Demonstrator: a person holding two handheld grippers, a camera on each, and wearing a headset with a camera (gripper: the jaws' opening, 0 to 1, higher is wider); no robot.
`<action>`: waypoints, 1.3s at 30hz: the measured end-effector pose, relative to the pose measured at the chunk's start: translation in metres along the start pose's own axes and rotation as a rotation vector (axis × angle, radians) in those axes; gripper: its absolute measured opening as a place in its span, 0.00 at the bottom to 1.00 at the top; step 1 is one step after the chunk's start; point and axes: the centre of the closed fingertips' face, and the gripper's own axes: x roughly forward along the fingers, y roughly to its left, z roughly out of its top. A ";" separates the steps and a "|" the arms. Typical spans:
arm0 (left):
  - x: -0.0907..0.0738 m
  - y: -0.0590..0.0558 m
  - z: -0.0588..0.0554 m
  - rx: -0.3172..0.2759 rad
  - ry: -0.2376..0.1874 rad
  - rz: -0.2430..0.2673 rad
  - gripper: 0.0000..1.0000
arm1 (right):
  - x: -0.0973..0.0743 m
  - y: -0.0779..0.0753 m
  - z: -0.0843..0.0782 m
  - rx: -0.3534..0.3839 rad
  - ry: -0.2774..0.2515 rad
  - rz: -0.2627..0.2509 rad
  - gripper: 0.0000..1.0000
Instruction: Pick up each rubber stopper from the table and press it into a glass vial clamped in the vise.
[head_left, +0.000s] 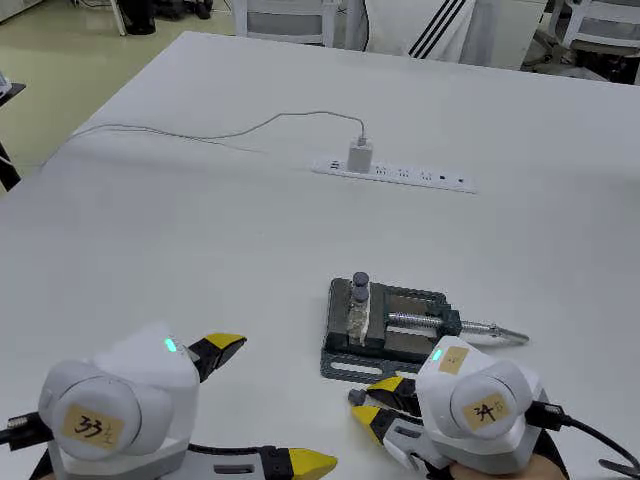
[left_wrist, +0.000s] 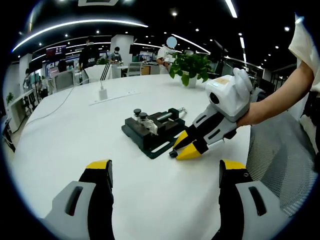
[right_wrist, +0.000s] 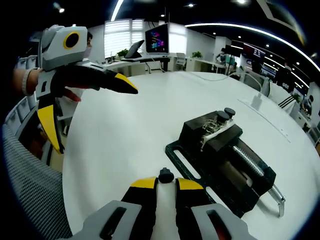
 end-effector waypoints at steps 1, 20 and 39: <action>0.000 0.000 0.000 -0.001 0.000 -0.001 0.86 | -0.001 0.000 0.001 -0.003 -0.003 0.000 0.09; 0.001 -0.001 -0.001 -0.001 0.000 -0.002 0.86 | -0.001 -0.001 0.004 -0.023 -0.002 0.010 0.09; 0.001 0.000 -0.003 0.031 0.019 -0.004 0.84 | -0.009 0.004 0.009 -0.095 0.006 0.057 0.07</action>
